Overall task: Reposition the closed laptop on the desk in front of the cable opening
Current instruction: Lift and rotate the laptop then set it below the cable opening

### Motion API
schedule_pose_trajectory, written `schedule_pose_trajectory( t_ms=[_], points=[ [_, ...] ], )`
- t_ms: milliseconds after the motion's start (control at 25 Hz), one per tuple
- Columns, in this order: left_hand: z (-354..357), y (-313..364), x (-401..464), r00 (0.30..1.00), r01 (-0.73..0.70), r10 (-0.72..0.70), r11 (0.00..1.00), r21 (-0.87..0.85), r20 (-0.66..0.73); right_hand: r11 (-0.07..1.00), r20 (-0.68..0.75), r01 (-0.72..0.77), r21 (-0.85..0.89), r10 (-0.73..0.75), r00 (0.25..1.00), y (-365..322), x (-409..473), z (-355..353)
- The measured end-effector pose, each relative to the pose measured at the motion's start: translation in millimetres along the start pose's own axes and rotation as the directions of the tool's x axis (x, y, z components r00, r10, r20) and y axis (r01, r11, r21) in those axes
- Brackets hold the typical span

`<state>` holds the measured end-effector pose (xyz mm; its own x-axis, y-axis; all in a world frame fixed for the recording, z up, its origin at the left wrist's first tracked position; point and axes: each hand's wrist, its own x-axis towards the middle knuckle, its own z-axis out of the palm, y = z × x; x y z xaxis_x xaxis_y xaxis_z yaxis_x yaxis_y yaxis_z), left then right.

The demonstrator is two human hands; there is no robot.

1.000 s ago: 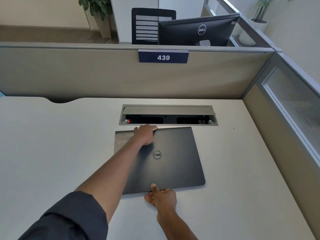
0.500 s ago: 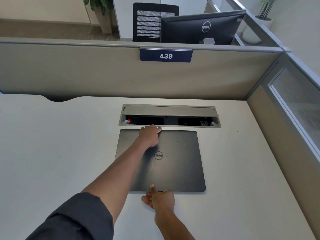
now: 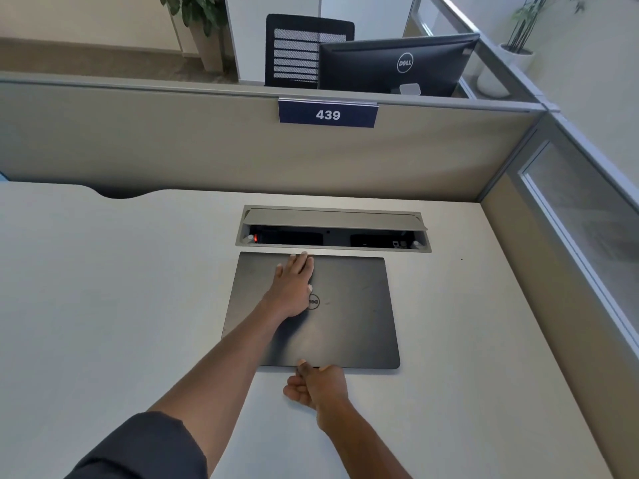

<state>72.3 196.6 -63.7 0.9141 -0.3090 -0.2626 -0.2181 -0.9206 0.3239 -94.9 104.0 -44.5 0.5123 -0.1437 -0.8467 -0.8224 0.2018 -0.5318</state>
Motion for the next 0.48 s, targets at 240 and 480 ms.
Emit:
schedule_pose_trajectory(
  t_ms=[240,480],
  points=[
    [18,-24,-72,0.992,0.030,-0.030,1.000,-0.001,-0.121,0.897,-0.076,0.135,-0.421,-0.183,0.980,4,4,-40],
    [28,-57,-141,0.925,0.255,-0.315,0.929,-0.270,-0.211,0.669,-0.249,0.123,-0.733,-0.432,0.867,4,6,-113]
  ],
)
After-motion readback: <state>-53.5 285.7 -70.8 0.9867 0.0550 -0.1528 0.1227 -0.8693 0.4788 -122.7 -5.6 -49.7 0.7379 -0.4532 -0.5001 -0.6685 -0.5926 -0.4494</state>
